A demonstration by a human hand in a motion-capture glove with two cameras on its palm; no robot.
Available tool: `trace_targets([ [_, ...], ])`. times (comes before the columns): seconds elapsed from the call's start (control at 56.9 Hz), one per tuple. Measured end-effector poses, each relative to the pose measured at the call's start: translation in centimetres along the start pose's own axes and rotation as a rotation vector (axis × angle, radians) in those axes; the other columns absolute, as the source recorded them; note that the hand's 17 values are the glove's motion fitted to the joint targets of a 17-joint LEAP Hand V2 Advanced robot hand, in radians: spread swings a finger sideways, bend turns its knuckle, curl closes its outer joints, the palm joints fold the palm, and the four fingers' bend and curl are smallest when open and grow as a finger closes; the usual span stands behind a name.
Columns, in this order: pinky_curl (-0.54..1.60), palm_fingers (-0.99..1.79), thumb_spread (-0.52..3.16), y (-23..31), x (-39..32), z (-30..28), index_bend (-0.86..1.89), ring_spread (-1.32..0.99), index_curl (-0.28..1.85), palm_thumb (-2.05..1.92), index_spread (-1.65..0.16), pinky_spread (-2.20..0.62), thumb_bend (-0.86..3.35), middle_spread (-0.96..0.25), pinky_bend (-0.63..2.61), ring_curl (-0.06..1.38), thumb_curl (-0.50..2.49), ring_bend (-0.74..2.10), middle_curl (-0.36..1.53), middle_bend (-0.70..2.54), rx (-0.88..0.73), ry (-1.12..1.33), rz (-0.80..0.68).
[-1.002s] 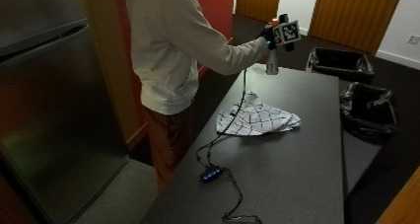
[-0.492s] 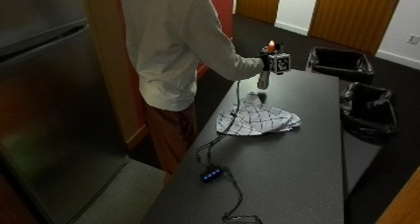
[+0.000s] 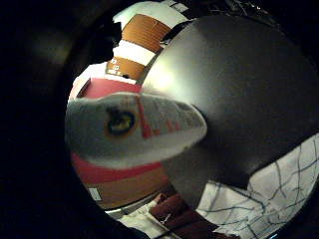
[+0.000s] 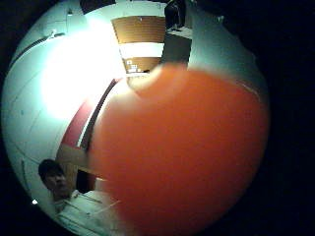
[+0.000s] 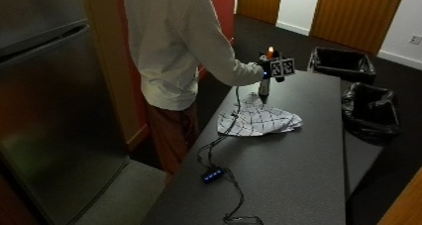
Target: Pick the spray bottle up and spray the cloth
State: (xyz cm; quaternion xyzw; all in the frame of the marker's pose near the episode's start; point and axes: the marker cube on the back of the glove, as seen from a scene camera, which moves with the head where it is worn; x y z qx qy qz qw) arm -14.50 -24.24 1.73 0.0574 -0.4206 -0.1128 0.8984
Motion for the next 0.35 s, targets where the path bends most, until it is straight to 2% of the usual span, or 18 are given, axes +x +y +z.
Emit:
trace_targets([
  [0.035, 0.41, 0.38, 0.74, -0.6, 0.0, 0.8, 0.03, -0.13, 0.33, 0.62, -0.32, -0.03, -0.09, -0.11, 0.49, 0.42, 0.61, 0.43, 0.42, 0.30, 0.011, 0.012, -0.021],
  [0.123, 0.39, 0.32, 0.80, 0.7, -0.3, -1.4, 0.05, -0.13, 0.28, 0.56, -0.35, 0.00, -0.07, -0.10, 0.53, 0.38, 0.54, 0.43, 0.39, 0.25, 0.048, 0.007, -0.038],
  [0.352, 0.38, 0.30, 0.86, 3.0, -2.8, -3.8, 0.09, -0.12, 0.21, 0.51, -0.37, 0.04, -0.04, -0.09, 0.54, 0.36, 0.45, 0.45, 0.38, 0.24, 0.131, -0.007, -0.088],
])
